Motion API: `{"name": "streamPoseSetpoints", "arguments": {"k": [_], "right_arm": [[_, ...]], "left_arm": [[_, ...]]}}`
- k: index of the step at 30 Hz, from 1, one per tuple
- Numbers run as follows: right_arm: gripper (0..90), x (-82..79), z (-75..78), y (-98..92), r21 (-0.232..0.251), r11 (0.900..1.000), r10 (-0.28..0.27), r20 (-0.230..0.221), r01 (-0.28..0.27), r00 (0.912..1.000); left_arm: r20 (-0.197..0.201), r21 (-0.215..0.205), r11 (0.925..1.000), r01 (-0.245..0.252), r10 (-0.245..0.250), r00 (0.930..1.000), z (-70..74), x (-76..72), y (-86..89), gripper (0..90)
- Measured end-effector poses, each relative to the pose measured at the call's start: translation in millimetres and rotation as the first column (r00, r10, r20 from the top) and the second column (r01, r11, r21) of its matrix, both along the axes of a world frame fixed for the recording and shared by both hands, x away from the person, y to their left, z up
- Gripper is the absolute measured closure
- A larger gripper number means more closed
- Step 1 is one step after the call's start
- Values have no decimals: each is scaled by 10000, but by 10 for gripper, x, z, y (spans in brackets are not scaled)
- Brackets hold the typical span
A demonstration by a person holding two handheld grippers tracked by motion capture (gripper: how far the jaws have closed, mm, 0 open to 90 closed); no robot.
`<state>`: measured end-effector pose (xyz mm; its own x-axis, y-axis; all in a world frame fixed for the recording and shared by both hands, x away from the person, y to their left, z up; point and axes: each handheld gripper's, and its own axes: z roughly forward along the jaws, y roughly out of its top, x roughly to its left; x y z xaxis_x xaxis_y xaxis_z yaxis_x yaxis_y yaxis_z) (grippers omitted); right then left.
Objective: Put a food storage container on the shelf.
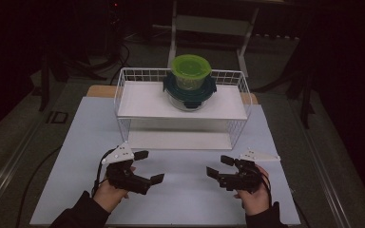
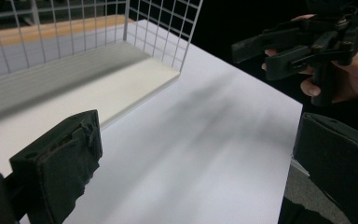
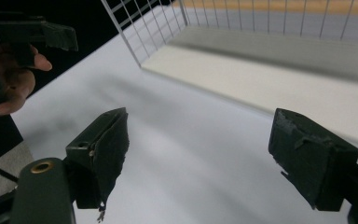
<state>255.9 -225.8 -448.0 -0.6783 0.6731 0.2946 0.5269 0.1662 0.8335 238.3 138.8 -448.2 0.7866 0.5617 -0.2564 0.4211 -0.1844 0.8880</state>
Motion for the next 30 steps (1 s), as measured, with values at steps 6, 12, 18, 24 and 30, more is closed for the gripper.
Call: {"name": "streamPoseSetpoints", "arguments": {"k": [6,12,18,24,30], "right_arm": [[196,-105,-128,-40,-60,10000,7,-153,-8,9999],[195,-192,-219,-108,-90,9999,-78,-222,76,9997],[193,-247,-288,-221,-133,9991,-397,-236,394,9989],[191,-307,-363,-329,-177,9977,-662,-303,657,9973],[191,-355,-434,-474,-409,9933,-1086,-138,1079,9940]], "left_arm": [[-180,174,9998,11,-8,9998,-179,-81,71,7],[-307,289,9996,40,-31,9995,-340,-174,120,7],[-286,327,9995,44,-34,9996,-413,-232,156,7],[-249,489,9988,-8,20,9997,-494,-274,193,7],[-78,504,9987,-12,16,10000,-539,-302,241,8]]}}
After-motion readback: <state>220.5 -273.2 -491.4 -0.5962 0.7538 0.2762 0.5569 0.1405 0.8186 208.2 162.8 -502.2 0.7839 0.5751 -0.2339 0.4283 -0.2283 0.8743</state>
